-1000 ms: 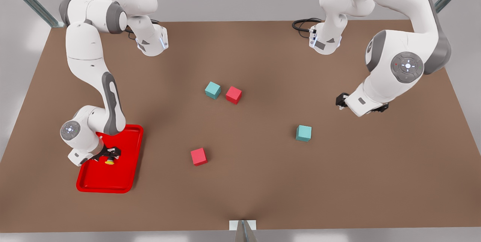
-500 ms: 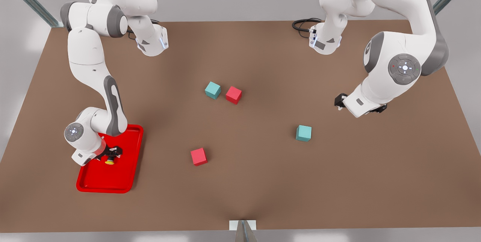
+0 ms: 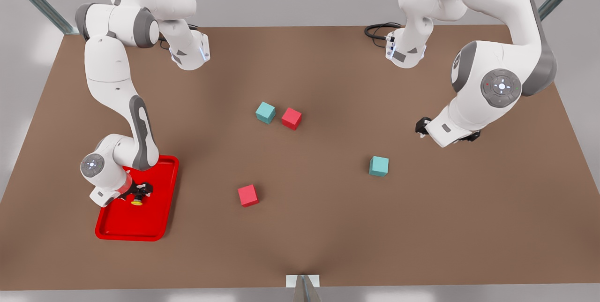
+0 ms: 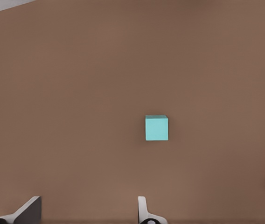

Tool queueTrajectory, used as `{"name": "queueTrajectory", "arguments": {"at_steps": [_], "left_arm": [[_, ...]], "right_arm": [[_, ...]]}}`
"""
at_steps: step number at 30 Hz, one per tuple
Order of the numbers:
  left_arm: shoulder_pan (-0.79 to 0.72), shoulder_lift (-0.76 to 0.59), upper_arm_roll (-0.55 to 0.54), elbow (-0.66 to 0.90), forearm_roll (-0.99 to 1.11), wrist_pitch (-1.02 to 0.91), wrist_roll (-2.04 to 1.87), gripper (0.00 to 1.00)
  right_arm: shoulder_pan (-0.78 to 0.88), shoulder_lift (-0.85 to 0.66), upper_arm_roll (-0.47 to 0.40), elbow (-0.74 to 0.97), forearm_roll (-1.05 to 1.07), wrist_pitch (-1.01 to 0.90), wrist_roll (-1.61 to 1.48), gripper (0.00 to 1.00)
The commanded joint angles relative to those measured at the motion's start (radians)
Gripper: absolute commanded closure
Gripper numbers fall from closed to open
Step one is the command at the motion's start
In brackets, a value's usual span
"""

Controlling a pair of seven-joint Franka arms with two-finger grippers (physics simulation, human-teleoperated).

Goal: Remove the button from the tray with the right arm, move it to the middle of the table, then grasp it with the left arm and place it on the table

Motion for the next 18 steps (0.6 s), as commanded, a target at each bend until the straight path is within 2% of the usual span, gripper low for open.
{"name": "queueTrajectory", "arguments": {"at_steps": [1, 4, 5, 6, 7, 18], "left_arm": [[0.0, -0.001, 0.0, 0.0, 0.001, 0.0, 0.0, 0.0], [0.001, -0.001, 0.0, 0.0, 0.001, 0.0, 0.0, 0.0], [0.001, 0.001, 0.0, 0.0, 0.001, 0.001, 0.0, 0.0], [0.001, 0.001, 0.0, 0.0, 0.001, 0.001, 0.0, 0.0], [0.001, 0.001, 0.0, 0.0, 0.001, 0.001, 0.0, 0.0], [0.0, 0.005, 0.0, 0.0, 0.001, 0.0, -0.003, 0.0]], "right_arm": [[0.0, 0.001, 0.0, 0.0, 0.002, -0.001, -0.018, 0.0], [0.0, 0.001, 0.0, 0.002, 0.004, -0.001, -0.023, 0.02], [0.0, 0.0, 0.0, 0.0, 0.004, -0.001, -0.024, 0.2], [-0.002, 0.0, 0.0, -0.001, 0.002, -0.001, -0.026, 0.48], [0.0, 0.0, 0.0, 0.004, 0.002, -0.001, -0.023, 0.57], [0.012, -0.011, 0.011, 0.028, -0.001, -0.001, -0.078, 0.6]]}}
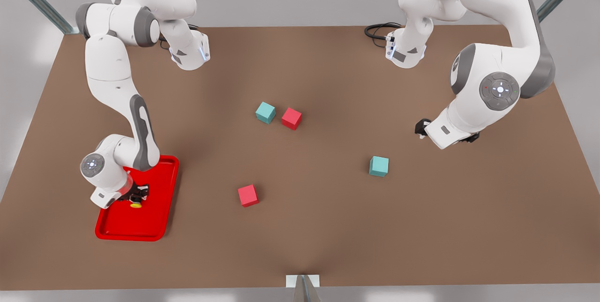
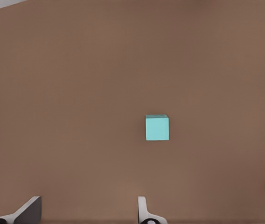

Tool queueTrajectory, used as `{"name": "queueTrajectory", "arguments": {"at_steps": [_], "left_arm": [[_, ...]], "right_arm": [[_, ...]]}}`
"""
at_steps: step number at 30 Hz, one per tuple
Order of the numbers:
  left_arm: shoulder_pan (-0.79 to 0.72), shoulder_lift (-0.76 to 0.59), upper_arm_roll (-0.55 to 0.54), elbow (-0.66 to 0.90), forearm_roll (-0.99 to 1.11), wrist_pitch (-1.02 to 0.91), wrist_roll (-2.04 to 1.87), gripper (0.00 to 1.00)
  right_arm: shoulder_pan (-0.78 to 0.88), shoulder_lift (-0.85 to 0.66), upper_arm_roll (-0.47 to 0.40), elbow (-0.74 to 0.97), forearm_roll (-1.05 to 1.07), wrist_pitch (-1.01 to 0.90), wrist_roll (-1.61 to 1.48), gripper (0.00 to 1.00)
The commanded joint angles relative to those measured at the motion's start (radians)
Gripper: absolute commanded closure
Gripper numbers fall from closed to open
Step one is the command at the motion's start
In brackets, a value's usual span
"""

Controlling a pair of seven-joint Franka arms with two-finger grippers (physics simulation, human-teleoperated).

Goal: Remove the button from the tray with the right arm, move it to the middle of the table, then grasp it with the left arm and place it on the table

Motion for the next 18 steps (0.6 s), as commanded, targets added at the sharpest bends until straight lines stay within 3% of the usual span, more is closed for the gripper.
{"name": "queueTrajectory", "arguments": {"at_steps": [1, 4, 7, 12, 15, 18], "left_arm": [[-0.001, -0.001, 0.001, 0.0, 0.001, -0.001, -0.004, 0.0], [-0.001, -0.001, 0.001, 0.0, 0.001, -0.001, -0.004, 0.0], [-0.001, -0.001, 0.001, 0.002, 0.001, -0.001, -0.004, 0.0], [-0.007, -0.001, 0.001, 0.002, 0.001, -0.001, -0.006, 0.0], [-0.007, -0.001, 0.001, 0.002, 0.001, -0.001, -0.006, 0.0], [-0.007, -0.001, 0.001, 0.002, 0.001, -0.001, -0.007, 0.0]], "right_arm": [[0.013, -0.003, 0.004, 0.055, -0.017, -0.062, -0.025, 0.59], [0.059, -0.023, 0.005, 0.133, -0.009, -0.153, -0.004, 0.59], [0.078, -0.066, 0.076, 0.184, -0.018, -0.282, 0.062, 0.59], [0.282, -0.086, 0.081, 0.274, -0.017, -0.523, 0.483, 0.59], [0.474, -0.084, 0.087, 0.277, -0.009, -0.523, 0.868, 0.59], [0.562, -0.067, 0.173, 0.355, -0.014, -0.508, 1.21, 0.58]]}}
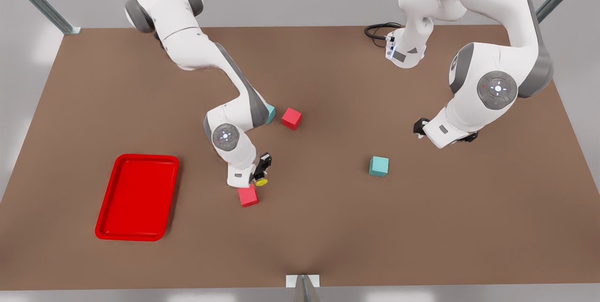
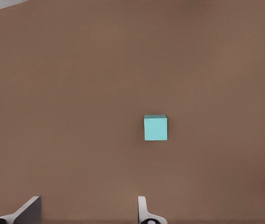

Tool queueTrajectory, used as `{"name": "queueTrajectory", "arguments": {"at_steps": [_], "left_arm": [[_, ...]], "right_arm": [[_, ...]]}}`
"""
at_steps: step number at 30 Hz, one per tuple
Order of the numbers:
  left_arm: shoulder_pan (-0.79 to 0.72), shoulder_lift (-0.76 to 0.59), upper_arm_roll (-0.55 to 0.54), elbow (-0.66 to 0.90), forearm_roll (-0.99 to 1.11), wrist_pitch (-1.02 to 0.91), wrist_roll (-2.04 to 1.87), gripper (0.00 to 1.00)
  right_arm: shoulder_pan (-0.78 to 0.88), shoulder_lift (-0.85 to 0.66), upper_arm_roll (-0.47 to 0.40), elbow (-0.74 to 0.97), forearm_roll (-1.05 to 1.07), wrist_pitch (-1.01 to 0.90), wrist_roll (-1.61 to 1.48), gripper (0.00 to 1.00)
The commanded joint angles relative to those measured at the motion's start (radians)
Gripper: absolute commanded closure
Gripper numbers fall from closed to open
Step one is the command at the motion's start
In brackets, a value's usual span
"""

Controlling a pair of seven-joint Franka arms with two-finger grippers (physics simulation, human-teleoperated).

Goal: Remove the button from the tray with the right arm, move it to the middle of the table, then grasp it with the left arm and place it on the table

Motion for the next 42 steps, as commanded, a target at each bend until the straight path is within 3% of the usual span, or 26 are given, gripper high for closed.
{"name": "queueTrajectory", "arguments": {"at_steps": [1, 6, 7, 9, 18, 21, 23, 24, 28, 29, 32, 36, 37, 39, 41, 42], "left_arm": [[0.0, -0.001, 0.001, 0.0, 0.001, 0.0, -0.004, 0.0], [0.0, -0.001, -0.001, 0.0, 0.001, 0.0, -0.004, 0.0], [0.0, -0.001, 0.001, 0.0, 0.001, 0.0, -0.004, 0.0], [0.0, -0.001, -0.001, 0.0, 0.001, 0.0, -0.004, 0.0], [0.0, 0.001, -0.001, 0.0, 0.001, 0.001, -0.004, 0.0], [0.0, 0.007, 0.001, 0.0, 0.001, 0.001, -0.004, 0.0], [0.0, 0.008, -0.001, 0.0, 0.001, 0.003, -0.004, 0.0], [-0.002, 0.008, -0.001, 0.0, 0.001, 0.003, -0.004, 0.0], [-0.002, 0.011, -0.001, 0.0, 0.001, 0.004, -0.004, 0.0], [0.0, 0.012, 0.001, 0.0, 0.001, 0.006, -0.004, 0.0], [0.0, 0.015, -0.001, 0.0, 0.001, 0.023, -0.004, 0.0], [-0.021, 0.051, -0.005, -0.001, -0.018, 0.018, -0.025, 0.0], [-0.02, 0.073, -0.063, 0.0, -0.042, 0.018, -0.163, 0.0], [-0.02, 0.186, -0.298, 0.002, -0.059, 0.093, -0.537, 0.0], [-0.021, 0.295, -0.373, 0.002, -0.058, 0.289, -0.722, 0.0], [-0.02, 0.344, -0.41, 0.002, -0.056, 0.357, -0.708, 0.0]], "right_arm": [[0.06, 0.024, 0.017, 0.023, -0.013, -0.019, 0.993, 0.58], [0.159, 0.196, 0.017, 0.223, -0.011, 0.114, 1.3, 0.57], [0.182, 0.229, 0.017, 0.227, -0.008, 0.219, 1.376, 0.56], [0.165, 0.251, 0.015, 0.23, 0.133, 0.224, 1.387, 0.56], [0.182, 0.311, 0.015, 0.224, 0.133, 0.297, 1.464, 0.55], [0.183, 0.32, 0.015, 0.221, 0.128, 0.3, 1.439, 0.5], [0.194, 0.329, 0.015, 0.215, 0.127, 0.305, 1.439, 0.44], [0.203, 0.332, 0.015, 0.209, 0.125, 0.317, 1.439, 0.33], [0.206, 0.337, 0.015, 0.209, 0.121, 0.329, 1.447, 0.04], [0.206, 0.337, 0.015, 0.209, 0.119, 0.329, 1.442, 0.0], [0.202, 0.331, 0.015, 0.21, 0.116, 0.329, 1.435, 0.0], [0.105, 0.197, 0.004, 0.21, 0.029, 0.258, 1.113, 0.0], [0.035, 0.148, 0.009, 0.21, 0.035, 0.152, 0.954, 0.0], [-0.122, 0.065, 0.012, 0.21, 0.1, -0.055, 0.586, 0.0], [-0.34, -0.025, 0.009, 0.191, 0.107, -0.269, 0.16, 0.0], [-0.393, -0.135, 0.007, 0.1, 0.041, -0.299, 0.09, 0.0]]}}
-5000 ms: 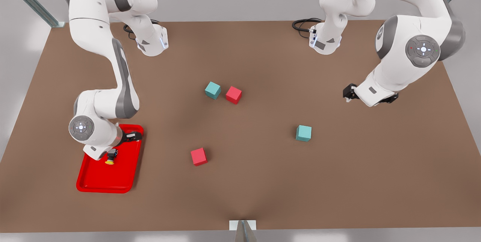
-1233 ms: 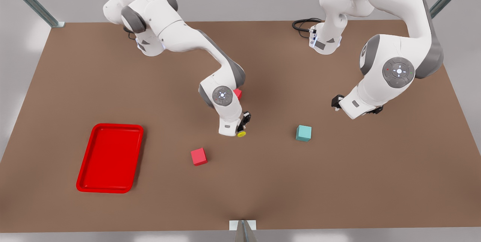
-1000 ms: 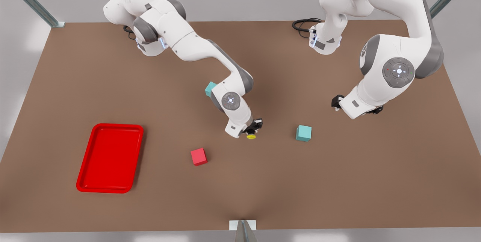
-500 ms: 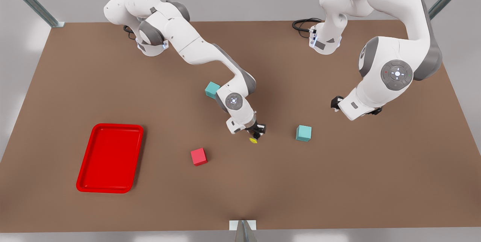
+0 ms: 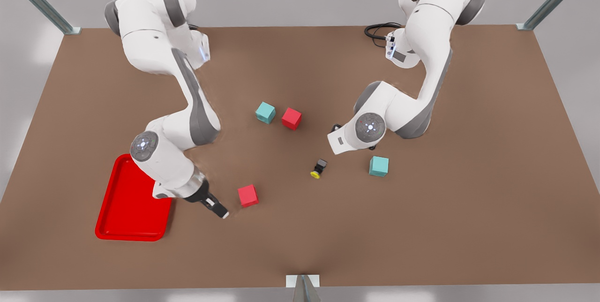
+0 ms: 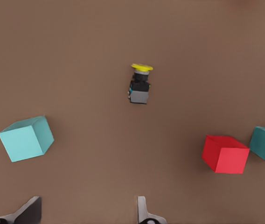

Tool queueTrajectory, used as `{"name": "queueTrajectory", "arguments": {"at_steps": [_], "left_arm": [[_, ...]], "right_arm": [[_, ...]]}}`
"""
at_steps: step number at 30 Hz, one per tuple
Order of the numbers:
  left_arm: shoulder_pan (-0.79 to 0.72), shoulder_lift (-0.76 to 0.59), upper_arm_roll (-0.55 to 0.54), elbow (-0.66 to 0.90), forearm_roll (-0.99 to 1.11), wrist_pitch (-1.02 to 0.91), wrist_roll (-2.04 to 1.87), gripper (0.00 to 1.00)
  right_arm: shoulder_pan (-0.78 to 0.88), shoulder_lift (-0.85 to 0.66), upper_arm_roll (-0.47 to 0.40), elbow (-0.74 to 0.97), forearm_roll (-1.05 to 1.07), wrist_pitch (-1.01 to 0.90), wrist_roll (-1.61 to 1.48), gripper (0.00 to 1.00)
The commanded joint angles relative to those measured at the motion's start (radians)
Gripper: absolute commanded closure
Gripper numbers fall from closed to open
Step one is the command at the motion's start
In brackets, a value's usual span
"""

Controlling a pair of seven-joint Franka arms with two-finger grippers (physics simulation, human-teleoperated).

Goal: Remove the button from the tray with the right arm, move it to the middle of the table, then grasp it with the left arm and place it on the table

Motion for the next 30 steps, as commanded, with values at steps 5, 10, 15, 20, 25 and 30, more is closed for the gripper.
{"name": "queueTrajectory", "arguments": {"at_steps": [5, 10, 15, 20, 25, 30], "left_arm": [[0.002, 0.197, -0.055, -0.001, 0.039, 0.503, -0.285, 0.0], [-0.032, 0.272, -0.05, -0.001, 0.168, 0.61, -0.093, 0.0], [-0.034, 0.275, -0.05, -0.093, 0.28, 0.681, 0.088, 0.0], [-0.055, 0.283, -0.05, -0.098, 0.283, 0.675, 0.077, 0.0], [-0.05, 0.303, -0.047, -0.098, 0.283, 0.675, 0.086, 0.0], [-0.043, 0.302, -0.032, -0.098, 0.283, 0.661, 0.111, 0.0]], "right_arm": [[-0.099, -0.322, 0.023, -0.19, -0.242, -0.508, -0.8, 0.0], [-0.131, -0.349, 0.015, -0.106, -0.264, -0.567, -0.769, 0.0], [-0.184, -0.349, 0.017, -0.101, -0.25, -0.567, -0.769, 0.0], [-0.187, -0.349, 0.017, -0.084, -0.248, -0.567, -0.769, 0.0], [-0.187, -0.349, 0.017, -0.084, -0.248, -0.567, -0.769, 0.0], [-0.187, -0.349, 0.017, -0.084, -0.254, -0.567, -0.769, 0.0]]}}
